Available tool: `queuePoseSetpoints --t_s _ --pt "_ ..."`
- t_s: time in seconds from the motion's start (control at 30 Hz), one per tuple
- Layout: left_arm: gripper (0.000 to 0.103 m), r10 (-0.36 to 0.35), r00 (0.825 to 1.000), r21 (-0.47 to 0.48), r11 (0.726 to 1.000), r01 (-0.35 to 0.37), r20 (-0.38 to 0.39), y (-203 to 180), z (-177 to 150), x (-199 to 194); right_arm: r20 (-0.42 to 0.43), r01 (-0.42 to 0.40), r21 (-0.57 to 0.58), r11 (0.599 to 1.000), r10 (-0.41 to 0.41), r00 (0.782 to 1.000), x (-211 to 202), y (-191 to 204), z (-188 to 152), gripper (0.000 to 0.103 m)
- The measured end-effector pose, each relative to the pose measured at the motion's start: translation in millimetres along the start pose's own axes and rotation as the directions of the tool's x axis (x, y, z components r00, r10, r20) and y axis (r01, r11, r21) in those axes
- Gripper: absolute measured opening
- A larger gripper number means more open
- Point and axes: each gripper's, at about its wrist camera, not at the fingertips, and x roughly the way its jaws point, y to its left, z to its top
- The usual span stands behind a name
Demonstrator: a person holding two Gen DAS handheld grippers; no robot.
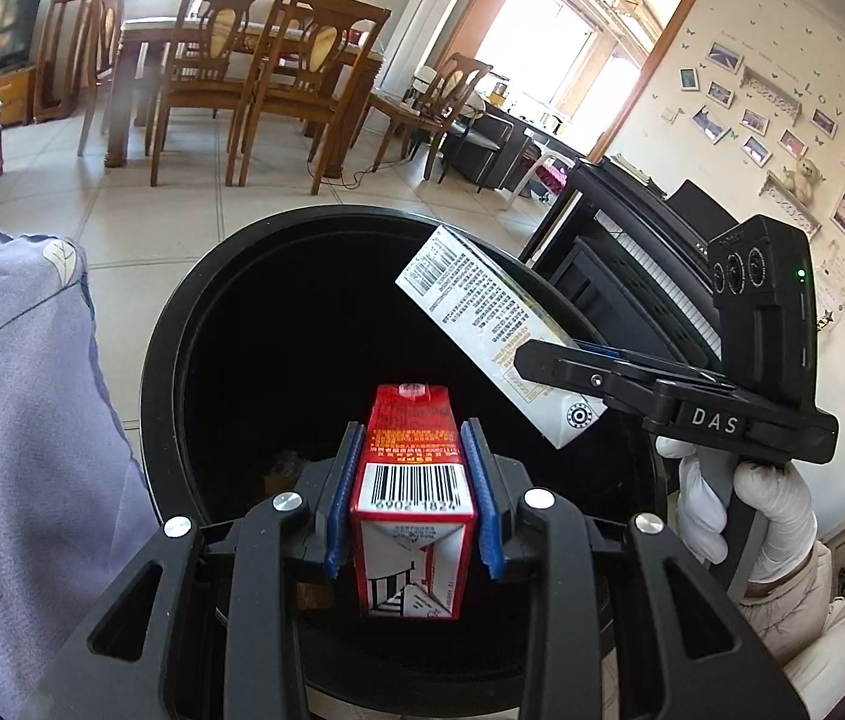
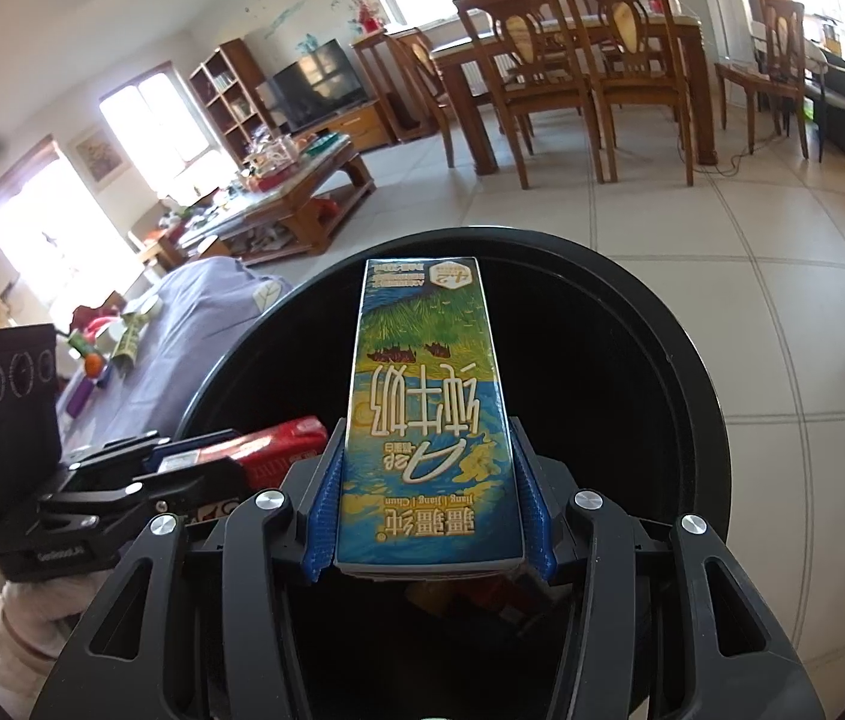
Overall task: Collect trash
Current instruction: 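Carry both cartons over the black bin and open both tools to drop them, then move both tools back over the table toward the remaining trash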
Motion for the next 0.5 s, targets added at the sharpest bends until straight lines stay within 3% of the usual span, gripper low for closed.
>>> queuePoseSetpoints --t_s 0.13,0.27,0.33,0.5 --pt "0.036 0.004 1.0 0.005 1.0 -0.004 0.003 -7 1 1 -0.001 -0.001 -0.004 1.0 0.001 1.0 0 4 3 0.057" --pt "0.058 0.005 1.0 0.022 1.0 -0.005 0.023 -12 -1 -4 0.001 0.003 -0.019 1.0 -0.003 1.0 0 12 5 0.06" --pt "0.059 0.005 0.999 0.038 0.999 -0.006 0.034 -14 -2 -8 0.003 0.003 -0.024 1.0 -0.003 1.0 0 17 6 0.06" --pt "0.081 0.058 0.995 0.08 0.995 -0.065 0.082 -19 -5 -27 0.008 0.0 -0.042 0.999 0.0 1.0 0 34 10 0.067"
